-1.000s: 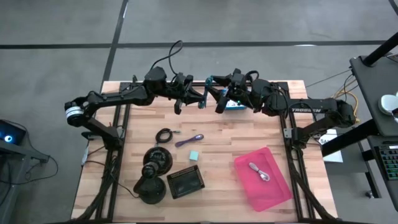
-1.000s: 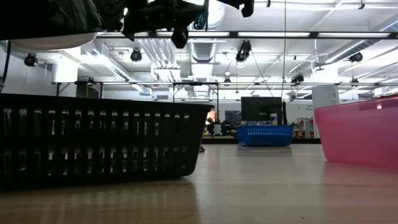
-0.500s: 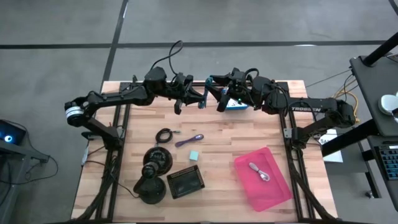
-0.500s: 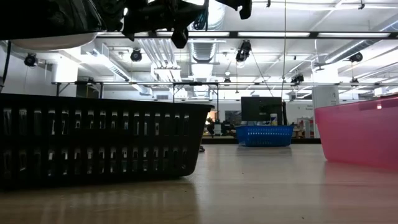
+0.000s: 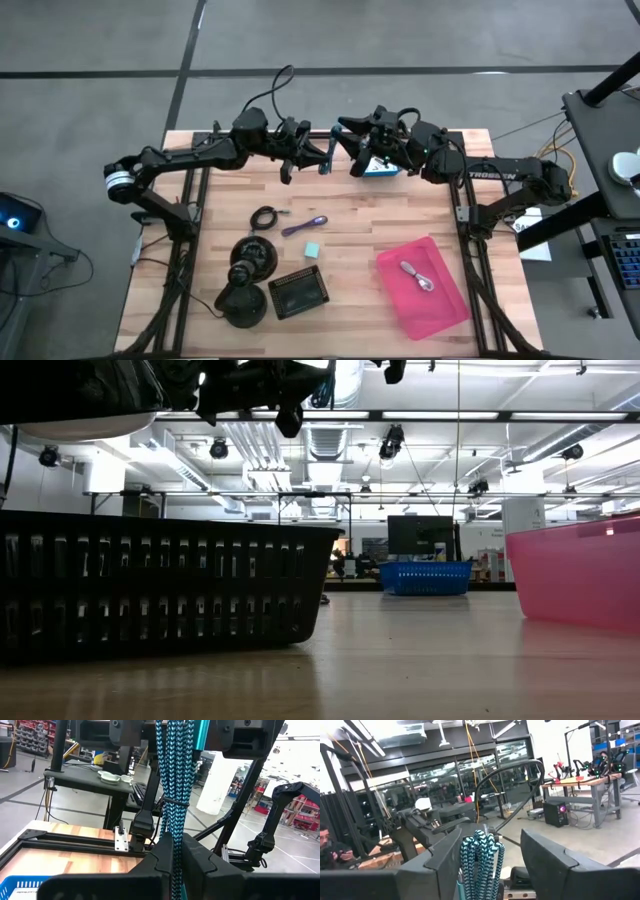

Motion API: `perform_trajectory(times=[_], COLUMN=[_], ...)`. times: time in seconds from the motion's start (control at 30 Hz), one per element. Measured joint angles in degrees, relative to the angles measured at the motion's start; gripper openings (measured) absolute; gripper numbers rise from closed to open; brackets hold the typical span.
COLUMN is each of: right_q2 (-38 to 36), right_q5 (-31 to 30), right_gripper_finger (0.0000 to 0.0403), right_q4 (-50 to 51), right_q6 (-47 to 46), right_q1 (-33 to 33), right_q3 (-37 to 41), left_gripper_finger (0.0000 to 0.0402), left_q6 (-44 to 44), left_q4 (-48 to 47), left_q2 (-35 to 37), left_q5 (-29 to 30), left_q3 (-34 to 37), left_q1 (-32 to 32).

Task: Pick and place items into bin
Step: Put the blue charger cable into the pink bin

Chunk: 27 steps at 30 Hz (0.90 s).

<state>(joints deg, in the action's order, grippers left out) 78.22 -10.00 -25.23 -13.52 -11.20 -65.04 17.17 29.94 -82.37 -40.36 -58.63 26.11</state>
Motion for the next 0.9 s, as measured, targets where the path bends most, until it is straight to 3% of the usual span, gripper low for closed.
perform_trajectory(times=[0.5, 0.7, 0.9], right_q2=[0.0, 0.0, 0.0], right_q5=[-0.3, -0.2, -0.2], right_gripper_finger=[0.0156, 0.0105, 0.0028], right_q4=[2.4, 2.4, 2.3], right_q6=[0.0, 0.0, 0.0], right_q1=[-1.1, -1.1, -1.1], right_q3=[0.0, 0.0, 0.0], left_gripper_finger=[0.0002, 0.0002, 0.0002], left_q6=[0.0, 0.0, -1.0], left_q4=[0.0, 0.0, 0.0], left_q2=[0.0, 0.0, 0.0], left_q5=[0.2, 0.2, 0.2], left_q3=[0.0, 0.0, 0.0], left_q1=[0.0, 0.0, 0.0])
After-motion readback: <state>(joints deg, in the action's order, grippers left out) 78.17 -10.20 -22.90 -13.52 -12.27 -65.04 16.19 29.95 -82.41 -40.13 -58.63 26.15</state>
